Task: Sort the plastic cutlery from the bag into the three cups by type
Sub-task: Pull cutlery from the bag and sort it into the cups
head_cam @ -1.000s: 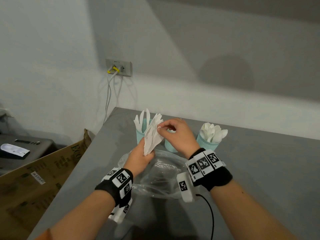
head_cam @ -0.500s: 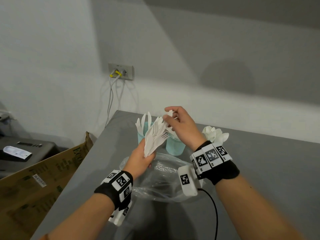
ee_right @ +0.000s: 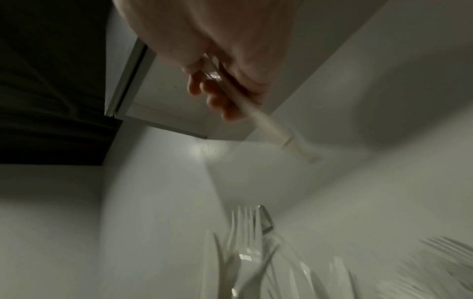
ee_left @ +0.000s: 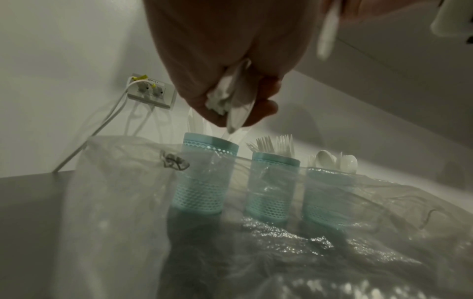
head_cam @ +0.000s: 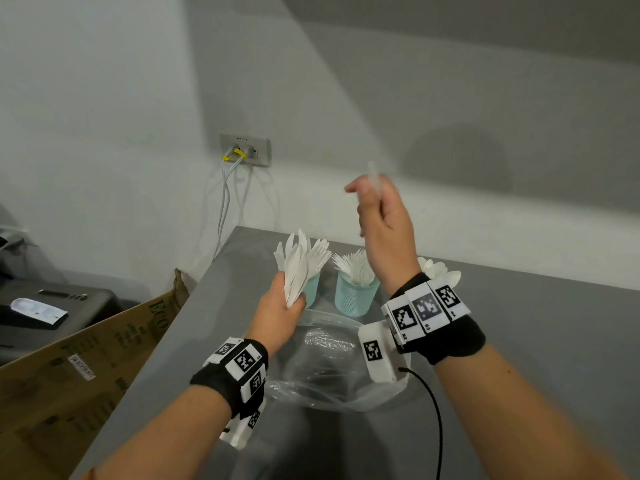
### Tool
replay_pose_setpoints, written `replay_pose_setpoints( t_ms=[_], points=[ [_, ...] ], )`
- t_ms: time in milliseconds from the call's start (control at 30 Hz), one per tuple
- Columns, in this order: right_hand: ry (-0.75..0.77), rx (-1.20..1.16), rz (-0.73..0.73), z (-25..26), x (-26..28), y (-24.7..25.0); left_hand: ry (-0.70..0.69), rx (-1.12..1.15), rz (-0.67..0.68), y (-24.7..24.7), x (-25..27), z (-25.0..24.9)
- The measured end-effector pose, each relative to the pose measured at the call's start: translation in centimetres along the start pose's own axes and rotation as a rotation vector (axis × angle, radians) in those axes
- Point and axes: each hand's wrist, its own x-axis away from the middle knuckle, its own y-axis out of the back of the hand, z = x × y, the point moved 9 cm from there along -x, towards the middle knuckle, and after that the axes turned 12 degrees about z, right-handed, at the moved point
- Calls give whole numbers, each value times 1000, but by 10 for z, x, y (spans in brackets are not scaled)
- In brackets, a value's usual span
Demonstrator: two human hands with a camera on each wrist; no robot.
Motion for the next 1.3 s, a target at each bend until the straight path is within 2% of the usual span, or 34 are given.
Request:
replay_pose_setpoints(
  t_ms=[133, 267, 400, 533, 633, 867, 933, 1033, 1200, 1300],
  points=[
    [-260, 193, 274, -51, 14, -41, 8, 32, -71, 8, -1, -4],
    [-399, 180, 297, -85, 32, -63, 4, 75, -95, 9, -2, -8],
    [-393, 40, 301, -92, 29, -71, 13, 170, -93, 10, -4, -6],
    [-383, 5, 270, -99, 20, -58, 23, 280, -39, 11, -6, -3],
    [-360, 23, 193, -96, 5, -39, 11, 389, 20, 11, -6, -1],
    [-213, 163, -80, -67, -46, 18, -23, 410, -11, 37, -14, 4],
    [-215, 298, -36, -69, -52, 3, -19, 401, -29, 42, -17, 6],
    [-295, 491, 116, -94, -48, -36, -10, 393, -50, 47, -22, 10],
    [-416, 541, 325, -157, -29, -82, 10, 359, -63, 49, -31, 18],
    [-446, 500, 307, -156, -33, -81, 26, 329, -64, 49, -35, 22]
  ],
)
